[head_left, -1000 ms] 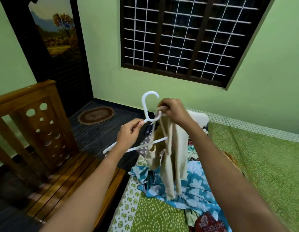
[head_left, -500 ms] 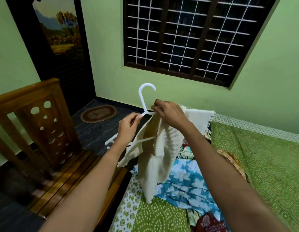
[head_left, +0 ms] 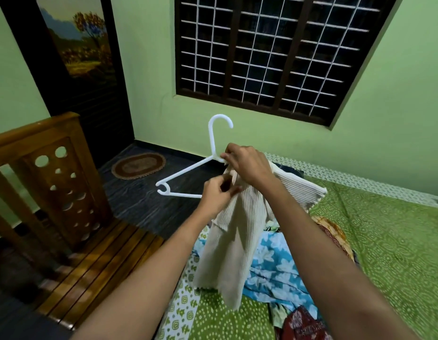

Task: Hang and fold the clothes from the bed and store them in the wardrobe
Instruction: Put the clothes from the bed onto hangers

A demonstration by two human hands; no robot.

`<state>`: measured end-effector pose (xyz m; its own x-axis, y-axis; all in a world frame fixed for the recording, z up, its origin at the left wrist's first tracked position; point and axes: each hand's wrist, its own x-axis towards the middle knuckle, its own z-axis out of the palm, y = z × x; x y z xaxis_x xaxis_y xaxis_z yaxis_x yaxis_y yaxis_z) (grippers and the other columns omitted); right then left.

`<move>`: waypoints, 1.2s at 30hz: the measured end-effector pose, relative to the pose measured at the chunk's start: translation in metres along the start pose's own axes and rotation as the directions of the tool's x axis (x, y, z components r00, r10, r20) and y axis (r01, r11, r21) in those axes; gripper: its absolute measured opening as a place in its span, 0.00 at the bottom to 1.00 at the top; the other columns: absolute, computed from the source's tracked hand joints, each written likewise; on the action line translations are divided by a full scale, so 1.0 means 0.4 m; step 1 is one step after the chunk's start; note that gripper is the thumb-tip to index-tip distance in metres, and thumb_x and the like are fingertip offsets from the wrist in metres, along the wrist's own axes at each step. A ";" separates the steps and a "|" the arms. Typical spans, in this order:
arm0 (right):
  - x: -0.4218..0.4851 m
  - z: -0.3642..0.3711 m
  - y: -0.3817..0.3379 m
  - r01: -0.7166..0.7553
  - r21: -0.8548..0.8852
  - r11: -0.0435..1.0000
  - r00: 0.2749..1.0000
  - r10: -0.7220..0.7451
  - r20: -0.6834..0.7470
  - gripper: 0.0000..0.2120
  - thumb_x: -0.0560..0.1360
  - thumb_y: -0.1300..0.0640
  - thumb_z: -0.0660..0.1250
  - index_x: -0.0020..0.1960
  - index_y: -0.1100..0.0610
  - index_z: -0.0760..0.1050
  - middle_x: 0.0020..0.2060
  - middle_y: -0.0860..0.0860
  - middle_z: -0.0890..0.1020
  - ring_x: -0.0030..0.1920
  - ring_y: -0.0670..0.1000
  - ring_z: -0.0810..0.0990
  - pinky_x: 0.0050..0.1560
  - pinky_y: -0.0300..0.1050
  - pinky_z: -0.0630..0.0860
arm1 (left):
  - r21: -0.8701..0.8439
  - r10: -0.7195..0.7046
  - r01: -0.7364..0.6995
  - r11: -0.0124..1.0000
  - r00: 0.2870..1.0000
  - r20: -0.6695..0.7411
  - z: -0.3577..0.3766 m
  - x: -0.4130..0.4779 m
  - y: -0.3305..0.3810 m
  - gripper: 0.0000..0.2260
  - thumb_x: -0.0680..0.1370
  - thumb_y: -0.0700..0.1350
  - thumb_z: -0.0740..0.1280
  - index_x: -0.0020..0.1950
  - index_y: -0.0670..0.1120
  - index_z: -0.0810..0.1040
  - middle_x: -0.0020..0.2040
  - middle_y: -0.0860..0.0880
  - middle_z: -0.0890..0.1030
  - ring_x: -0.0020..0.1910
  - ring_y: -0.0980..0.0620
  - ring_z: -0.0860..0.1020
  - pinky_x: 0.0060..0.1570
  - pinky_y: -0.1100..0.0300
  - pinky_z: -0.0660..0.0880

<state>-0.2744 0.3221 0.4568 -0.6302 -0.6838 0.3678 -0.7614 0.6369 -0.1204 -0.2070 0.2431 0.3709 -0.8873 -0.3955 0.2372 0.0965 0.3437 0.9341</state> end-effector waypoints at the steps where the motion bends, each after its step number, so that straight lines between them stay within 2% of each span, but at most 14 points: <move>1: -0.005 -0.001 0.009 -0.019 0.012 1.000 1.000 0.019 0.008 0.14 0.80 0.47 0.57 0.54 0.58 0.73 0.46 0.56 0.81 0.47 0.59 0.78 0.38 0.46 0.64 | -0.021 -0.002 0.001 1.000 1.000 -0.008 0.000 -0.006 -0.003 0.08 0.73 0.42 0.72 0.38 0.42 0.75 0.30 0.51 0.73 0.31 0.57 0.69 0.30 0.70 0.65; 4: -0.017 0.002 0.029 -0.077 0.067 0.995 0.997 0.076 0.029 0.14 0.79 0.47 0.59 0.54 0.57 0.74 0.45 0.55 0.81 0.47 0.57 0.78 0.38 0.45 0.65 | -0.054 -0.002 0.005 0.999 0.999 0.052 -0.007 -0.025 -0.022 0.05 0.75 0.44 0.69 0.41 0.43 0.77 0.32 0.54 0.75 0.32 0.59 0.72 0.31 0.71 0.66; 7: -0.027 0.017 0.038 -0.125 0.072 0.990 0.992 0.125 0.003 0.13 0.79 0.48 0.60 0.50 0.57 0.74 0.41 0.55 0.79 0.44 0.58 0.77 0.37 0.45 0.64 | 0.013 -0.157 0.157 0.987 0.974 0.163 -0.008 -0.041 -0.033 0.19 0.79 0.52 0.60 0.40 0.38 0.78 0.29 0.52 0.72 0.32 0.56 0.72 0.31 0.66 0.67; 9: -0.033 0.025 0.038 -0.179 0.068 0.981 0.983 0.182 -0.029 0.12 0.78 0.50 0.60 0.45 0.58 0.73 0.39 0.56 0.78 0.42 0.59 0.77 0.36 0.45 0.65 | 0.156 -0.294 0.264 0.952 0.930 0.219 -0.016 -0.044 -0.046 0.27 0.80 0.58 0.53 0.40 0.37 0.78 0.33 0.46 0.73 0.36 0.50 0.73 0.37 0.60 0.68; 11: -0.037 0.026 0.039 -0.242 0.069 0.968 0.968 0.246 -0.052 0.13 0.77 0.50 0.59 0.42 0.60 0.72 0.37 0.55 0.77 0.40 0.59 0.76 0.37 0.46 0.66 | 0.364 -0.366 0.255 0.896 0.888 0.278 -0.036 -0.041 -0.072 0.23 0.81 0.54 0.53 0.50 0.39 0.80 0.45 0.41 0.78 0.47 0.46 0.76 0.45 0.59 0.70; 14: -0.046 0.024 0.057 -0.315 0.048 0.948 0.946 0.318 -0.063 0.16 0.76 0.50 0.60 0.44 0.63 0.75 0.39 0.57 0.79 0.40 0.58 0.75 0.38 0.47 0.67 | 0.746 -0.519 0.098 0.659 0.777 0.356 -0.088 -0.047 -0.108 0.11 0.77 0.46 0.62 0.48 0.39 0.79 0.47 0.40 0.79 0.44 0.45 0.75 0.44 0.56 0.72; 17: -0.054 0.023 0.074 -0.330 0.047 0.943 0.940 0.333 -0.074 0.15 0.76 0.49 0.60 0.43 0.62 0.76 0.40 0.58 0.79 0.39 0.57 0.74 0.37 0.45 0.66 | 0.892 -0.628 0.071 0.446 0.735 0.256 -0.119 -0.067 -0.157 0.10 0.73 0.44 0.65 0.52 0.41 0.77 0.51 0.41 0.78 0.46 0.47 0.76 0.43 0.55 0.72; 19: -0.060 0.030 0.076 -0.323 0.041 0.945 0.943 0.325 -0.068 0.15 0.76 0.50 0.60 0.44 0.61 0.76 0.41 0.58 0.80 0.41 0.59 0.76 0.37 0.45 0.66 | 0.834 -0.562 0.219 0.507 0.817 0.127 -0.126 -0.068 -0.174 0.12 0.73 0.44 0.66 0.56 0.43 0.76 0.55 0.42 0.78 0.52 0.46 0.78 0.46 0.57 0.73; 21: -0.068 0.035 0.088 -0.339 0.037 0.940 0.937 0.341 -0.072 0.15 0.76 0.50 0.60 0.46 0.61 0.77 0.42 0.59 0.80 0.43 0.60 0.78 0.39 0.46 0.68 | 0.643 -0.483 0.367 0.672 0.875 0.005 -0.134 -0.054 -0.176 0.06 0.73 0.46 0.68 0.46 0.45 0.78 0.48 0.44 0.80 0.48 0.47 0.79 0.42 0.59 0.73; 27: -0.108 0.020 0.166 -0.376 -0.047 0.925 0.924 0.372 -0.086 0.16 0.76 0.52 0.61 0.45 0.65 0.77 0.37 0.61 0.78 0.40 0.60 0.78 0.37 0.44 0.65 | 0.413 -0.417 0.573 0.708 0.811 -0.410 -0.206 -0.010 -0.162 0.10 0.70 0.43 0.72 0.49 0.41 0.83 0.49 0.38 0.80 0.52 0.41 0.77 0.50 0.55 0.75; 29: -0.118 0.033 0.166 -0.329 -0.135 0.935 0.944 0.321 -0.080 0.16 0.76 0.52 0.59 0.47 0.64 0.78 0.40 0.62 0.81 0.42 0.61 0.79 0.39 0.46 0.66 | 0.320 -0.390 0.528 0.787 0.827 -0.405 -0.208 -0.004 -0.137 0.05 0.71 0.38 0.69 0.44 0.40 0.83 0.43 0.41 0.80 0.47 0.44 0.77 0.44 0.57 0.72; 32: -0.116 0.052 0.161 -0.309 -0.156 0.938 0.949 0.295 -0.107 0.15 0.77 0.53 0.58 0.48 0.63 0.78 0.41 0.62 0.81 0.42 0.62 0.80 0.38 0.46 0.67 | 0.363 -0.226 0.345 0.866 0.916 -0.332 -0.176 -0.005 -0.080 0.08 0.71 0.34 0.65 0.37 0.44 0.81 0.32 0.44 0.75 0.37 0.48 0.75 0.35 0.60 0.66; 34: -0.109 0.055 0.157 -0.354 -0.091 0.931 0.930 0.341 -0.135 0.14 0.77 0.54 0.58 0.45 0.63 0.77 0.40 0.62 0.81 0.41 0.62 0.79 0.37 0.45 0.64 | 0.425 -0.088 0.175 0.888 0.972 -0.217 -0.139 -0.016 -0.045 0.08 0.71 0.34 0.65 0.43 0.40 0.84 0.28 0.46 0.73 0.30 0.51 0.73 0.32 0.65 0.64; 36: -0.102 0.058 0.153 -0.408 0.027 0.913 0.902 0.407 -0.142 0.14 0.77 0.54 0.59 0.36 0.60 0.70 0.35 0.60 0.78 0.39 0.62 0.77 0.36 0.45 0.64 | 0.460 0.049 -0.024 0.888 0.998 -0.043 -0.104 -0.021 -0.023 0.16 0.73 0.36 0.64 0.59 0.41 0.80 0.30 0.48 0.75 0.26 0.57 0.69 0.31 0.67 0.65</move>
<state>-0.2987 0.3807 0.4132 -0.8572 -0.3070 0.4134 -0.4420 0.8506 -0.2848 -0.1817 0.2078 0.3716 -0.8613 -0.4142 0.2943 -0.1004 0.7065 0.7005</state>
